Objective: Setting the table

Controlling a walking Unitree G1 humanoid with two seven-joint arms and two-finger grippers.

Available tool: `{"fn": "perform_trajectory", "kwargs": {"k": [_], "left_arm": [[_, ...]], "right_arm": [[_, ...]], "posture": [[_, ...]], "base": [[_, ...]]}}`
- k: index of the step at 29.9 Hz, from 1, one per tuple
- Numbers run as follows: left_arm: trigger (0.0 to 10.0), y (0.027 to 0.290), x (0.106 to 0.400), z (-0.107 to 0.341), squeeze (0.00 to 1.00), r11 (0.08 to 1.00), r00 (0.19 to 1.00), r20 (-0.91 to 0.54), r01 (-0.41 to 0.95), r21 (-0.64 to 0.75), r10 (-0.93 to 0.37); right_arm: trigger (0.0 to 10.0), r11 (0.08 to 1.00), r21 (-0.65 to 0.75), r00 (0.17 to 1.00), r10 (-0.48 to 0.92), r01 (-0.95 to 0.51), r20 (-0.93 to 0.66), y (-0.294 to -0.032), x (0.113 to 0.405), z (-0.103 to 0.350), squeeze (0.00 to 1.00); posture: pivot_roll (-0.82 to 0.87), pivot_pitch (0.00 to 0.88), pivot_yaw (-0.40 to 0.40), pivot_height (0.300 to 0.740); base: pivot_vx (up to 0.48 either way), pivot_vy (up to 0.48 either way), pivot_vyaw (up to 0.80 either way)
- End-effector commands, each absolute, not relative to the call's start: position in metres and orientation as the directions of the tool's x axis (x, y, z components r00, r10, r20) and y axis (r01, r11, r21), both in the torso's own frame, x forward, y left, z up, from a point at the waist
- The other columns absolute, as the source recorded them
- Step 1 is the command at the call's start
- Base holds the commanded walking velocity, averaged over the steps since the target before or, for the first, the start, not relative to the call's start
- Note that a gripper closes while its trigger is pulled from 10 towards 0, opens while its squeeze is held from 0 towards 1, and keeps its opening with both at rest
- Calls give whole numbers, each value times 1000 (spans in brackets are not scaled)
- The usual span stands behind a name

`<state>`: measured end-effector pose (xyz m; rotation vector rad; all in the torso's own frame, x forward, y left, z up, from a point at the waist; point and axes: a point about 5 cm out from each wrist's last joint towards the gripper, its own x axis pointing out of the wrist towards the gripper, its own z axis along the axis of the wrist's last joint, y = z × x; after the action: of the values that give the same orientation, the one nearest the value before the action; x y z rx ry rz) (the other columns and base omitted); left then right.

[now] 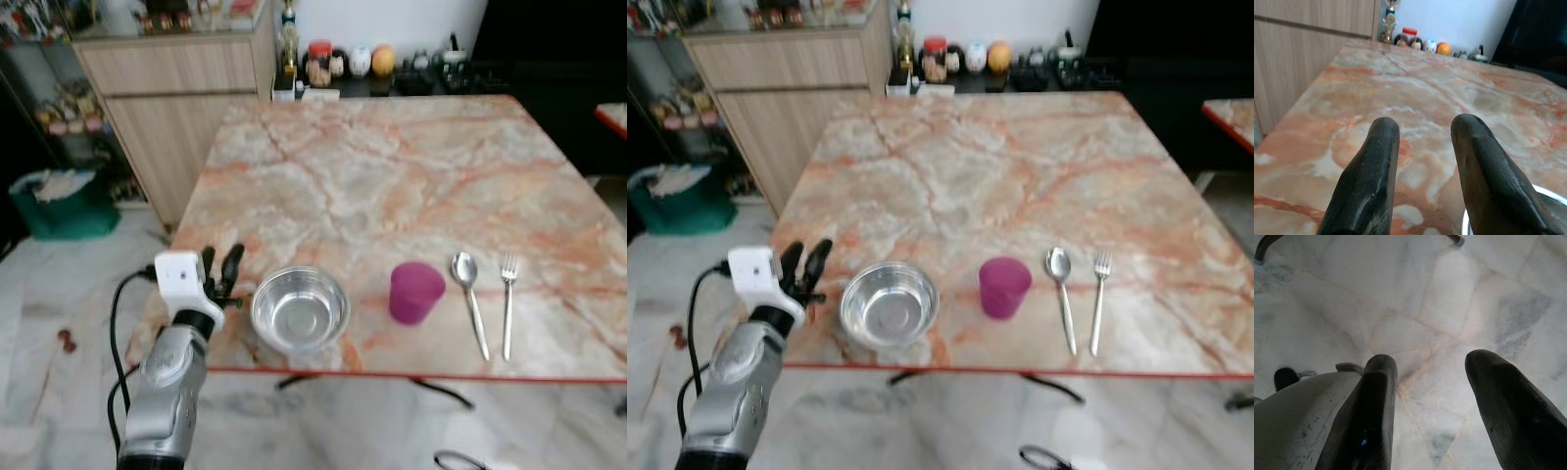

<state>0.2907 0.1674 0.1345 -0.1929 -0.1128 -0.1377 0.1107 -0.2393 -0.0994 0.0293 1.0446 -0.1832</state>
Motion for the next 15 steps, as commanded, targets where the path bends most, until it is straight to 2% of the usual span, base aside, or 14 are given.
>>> {"fn": "perform_trajectory", "kwargs": {"k": [1,5,10,15], "left_arm": [[10000,171,288,137,1000,968,983,117,161,-191,-141],[10000,169,287,136,1000,962,980,73,196,-192,-185],[10000,157,283,133,1000,932,951,-48,288,-218,-305],[10000,155,281,136,1000,926,935,-92,319,-203,-342]], "right_arm": [[10000,985,-60,482,-131,160,-866,-237,110,-100,0],[10000,985,-60,481,-130,159,-867,-237,110,-100,0],[10000,986,-60,479,-129,156,-868,-237,110,-100,0],[10000,986,-61,477,-128,153,-869,-237,110,-101,0]], "posture": [[-1,0,-4,732],[-4,0,-3,732],[-7,0,-1,732],[-2,0,-2,732]], "base": [[0,0,0],[0,0,0],[0,0,0],[0,0,0]]}}
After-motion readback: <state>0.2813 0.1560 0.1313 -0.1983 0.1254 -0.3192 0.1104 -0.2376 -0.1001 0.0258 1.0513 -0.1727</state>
